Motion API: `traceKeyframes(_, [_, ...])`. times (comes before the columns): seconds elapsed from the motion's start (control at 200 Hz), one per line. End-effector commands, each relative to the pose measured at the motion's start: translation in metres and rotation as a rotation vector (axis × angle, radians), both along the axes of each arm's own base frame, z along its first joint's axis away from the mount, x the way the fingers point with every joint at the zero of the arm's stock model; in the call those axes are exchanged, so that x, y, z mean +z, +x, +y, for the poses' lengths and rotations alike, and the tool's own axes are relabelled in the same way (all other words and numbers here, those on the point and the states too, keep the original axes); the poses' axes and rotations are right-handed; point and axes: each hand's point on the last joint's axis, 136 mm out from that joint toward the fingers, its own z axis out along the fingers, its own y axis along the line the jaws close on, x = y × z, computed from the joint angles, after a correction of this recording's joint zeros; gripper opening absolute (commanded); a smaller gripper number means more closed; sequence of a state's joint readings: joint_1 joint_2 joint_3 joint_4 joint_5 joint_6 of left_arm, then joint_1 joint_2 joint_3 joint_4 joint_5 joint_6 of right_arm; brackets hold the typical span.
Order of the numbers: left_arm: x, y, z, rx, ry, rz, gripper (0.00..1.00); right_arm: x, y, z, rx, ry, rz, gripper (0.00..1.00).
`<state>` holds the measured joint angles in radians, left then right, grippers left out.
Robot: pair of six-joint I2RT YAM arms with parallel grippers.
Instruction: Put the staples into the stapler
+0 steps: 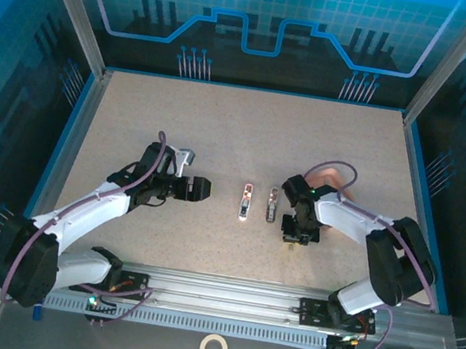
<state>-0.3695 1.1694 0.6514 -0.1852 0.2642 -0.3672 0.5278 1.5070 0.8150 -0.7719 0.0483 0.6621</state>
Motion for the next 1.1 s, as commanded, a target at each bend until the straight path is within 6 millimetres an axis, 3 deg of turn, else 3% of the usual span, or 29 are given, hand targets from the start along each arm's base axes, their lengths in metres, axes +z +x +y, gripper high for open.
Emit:
traceKeyframes(0.0, [0.013, 0.011, -0.005, 0.005, -0.033, -0.092, 0.87, 0.022, 0.019, 0.007, -0.044, 0.03, -0.143, 0.17])
traceKeyframes(0.16, [0.014, 0.014, -0.014, -0.047, -0.076, -0.244, 0.86, 0.048, 0.045, 0.021, -0.071, 0.068, -0.336, 0.17])
traceKeyframes(0.405, [0.014, 0.003, -0.041, -0.305, -0.06, -0.487, 0.85, 0.065, 0.071, 0.042, -0.043, 0.054, -0.509, 0.18])
traceKeyframes(0.58, [0.013, 0.002, -0.048, -0.372, -0.054, -0.627, 0.81, 0.062, 0.08, 0.05, -0.047, 0.05, -0.537, 0.17])
traceKeyframes(0.84, [-0.006, 0.009, -0.05, -0.388, -0.021, -0.584, 0.8, 0.059, 0.08, 0.064, -0.037, 0.084, -0.534, 0.17])
traceKeyframes(1.096, [-0.006, 0.008, -0.051, -0.388, -0.028, -0.588, 0.8, 0.049, 0.08, 0.068, -0.022, 0.062, -0.516, 0.16])
